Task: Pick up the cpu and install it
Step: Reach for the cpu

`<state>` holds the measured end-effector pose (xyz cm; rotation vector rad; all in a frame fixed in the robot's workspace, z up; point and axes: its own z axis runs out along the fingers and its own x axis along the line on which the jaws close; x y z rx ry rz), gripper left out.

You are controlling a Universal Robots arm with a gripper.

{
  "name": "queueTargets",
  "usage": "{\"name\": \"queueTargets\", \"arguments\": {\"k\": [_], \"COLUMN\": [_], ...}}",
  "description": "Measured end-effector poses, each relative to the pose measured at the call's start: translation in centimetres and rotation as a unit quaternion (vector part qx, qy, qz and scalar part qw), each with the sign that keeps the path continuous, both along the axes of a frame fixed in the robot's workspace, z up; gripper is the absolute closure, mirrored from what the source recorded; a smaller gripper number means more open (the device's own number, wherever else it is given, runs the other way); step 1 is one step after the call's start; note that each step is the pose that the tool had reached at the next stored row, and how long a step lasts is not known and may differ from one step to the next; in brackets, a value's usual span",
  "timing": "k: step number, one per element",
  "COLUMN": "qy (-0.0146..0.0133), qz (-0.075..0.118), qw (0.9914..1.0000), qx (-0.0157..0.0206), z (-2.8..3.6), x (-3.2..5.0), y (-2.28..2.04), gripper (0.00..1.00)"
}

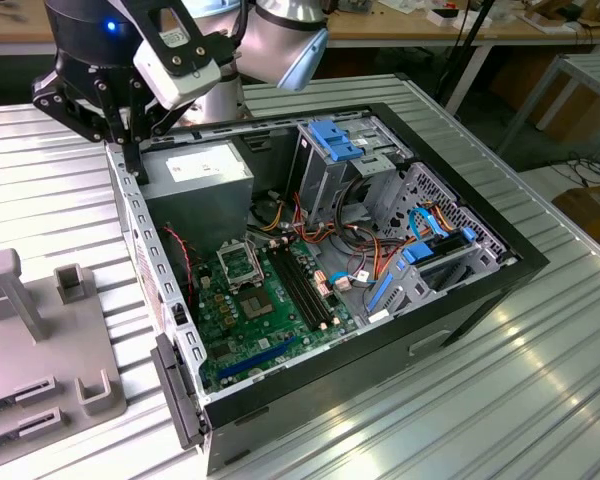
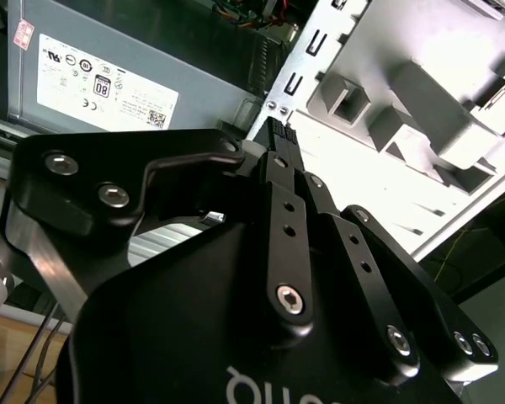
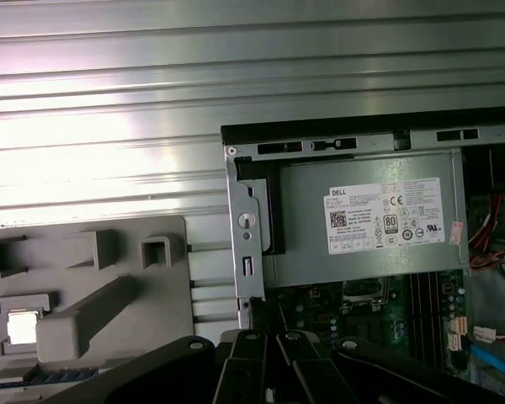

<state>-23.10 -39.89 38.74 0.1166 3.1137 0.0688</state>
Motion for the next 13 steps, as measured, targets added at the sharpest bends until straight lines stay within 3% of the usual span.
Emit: {"name": "queueTargets", "arguments": {"k": [13], "qy": [0.0], "qz": [0.0], "qw": [1.0], "qx": [0.0], "z": [-0.03], "x": [-1.43], "y": [-0.07], "gripper": [0.89]}}
